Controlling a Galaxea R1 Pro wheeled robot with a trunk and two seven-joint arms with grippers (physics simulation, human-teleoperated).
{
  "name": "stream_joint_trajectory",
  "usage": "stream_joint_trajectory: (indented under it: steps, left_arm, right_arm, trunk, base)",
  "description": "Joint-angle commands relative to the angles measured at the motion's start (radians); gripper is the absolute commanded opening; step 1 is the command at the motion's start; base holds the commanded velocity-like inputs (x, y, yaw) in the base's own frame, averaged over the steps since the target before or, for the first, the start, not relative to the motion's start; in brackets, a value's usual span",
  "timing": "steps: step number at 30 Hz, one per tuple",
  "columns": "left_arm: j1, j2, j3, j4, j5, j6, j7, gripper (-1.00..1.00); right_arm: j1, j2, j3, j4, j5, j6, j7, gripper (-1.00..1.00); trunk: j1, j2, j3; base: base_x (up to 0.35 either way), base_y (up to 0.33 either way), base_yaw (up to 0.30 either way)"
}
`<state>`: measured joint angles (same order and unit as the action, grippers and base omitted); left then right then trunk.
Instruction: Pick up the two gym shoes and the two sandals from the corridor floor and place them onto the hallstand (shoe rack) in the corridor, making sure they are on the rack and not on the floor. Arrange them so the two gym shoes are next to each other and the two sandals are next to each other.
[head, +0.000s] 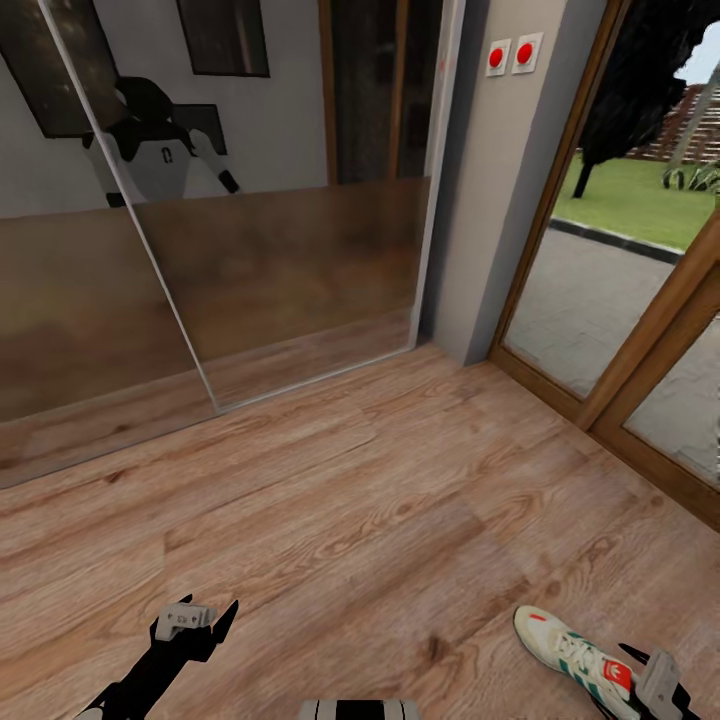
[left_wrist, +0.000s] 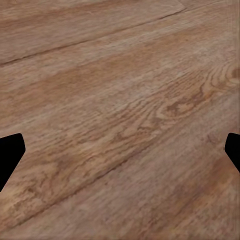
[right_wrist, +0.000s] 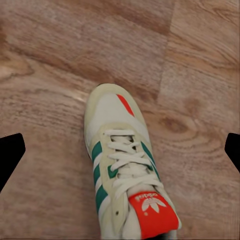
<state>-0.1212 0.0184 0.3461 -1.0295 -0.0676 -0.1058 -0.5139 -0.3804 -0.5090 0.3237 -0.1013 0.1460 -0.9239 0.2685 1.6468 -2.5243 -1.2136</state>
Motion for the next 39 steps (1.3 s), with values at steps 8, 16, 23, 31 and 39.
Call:
stream_joint_trajectory:
  steps: [8,16,23,31,39]
  left_arm:
    - [0.000,0.000,0.000,0.000,0.000,0.000,0.000,1.00]
    - [0.000,0.000,0.000,0.000,0.000,0.000,0.000,1.00]
    - [0.000,0.000,0.000,0.000,0.000,0.000,0.000,1.00]
    - [0.000,0.000,0.000,0.000,0.000,0.000,0.000,1.00]
    - [0.000,0.000,0.000,0.000,0.000,0.000,0.000,1.00]
  right_arm:
    - [0.000,0.001,-0.001,0.000,-0.002,0.000,-0.001,1.00]
    - [0.000,0.001,-0.001,0.000,-0.003,0.000,-0.001,1.00]
    - [0.000,0.001,-0.001,0.000,-0.003,0.000,-0.002,1.00]
    - [0.000,0.001,-0.001,0.000,-0.003,0.000,-0.002,1.00]
    - [0.000,0.001,-0.002,-0.001,-0.003,0.000,-0.002,1.00]
  trunk:
    - [0.000,0.000,0.000]
    - [0.000,0.000,0.000]
    - [0.000,0.000,0.000]
    - [0.000,0.000,0.000]
    - [0.000,0.000,0.000]
  base:
    - [0.000,0.000,-0.202]
    - [0.000,0.000,-0.204]
    - [0.000,0.000,-0.090]
    - [0.000,0.000,-0.035]
    - [0.000,0.000,-0.011]
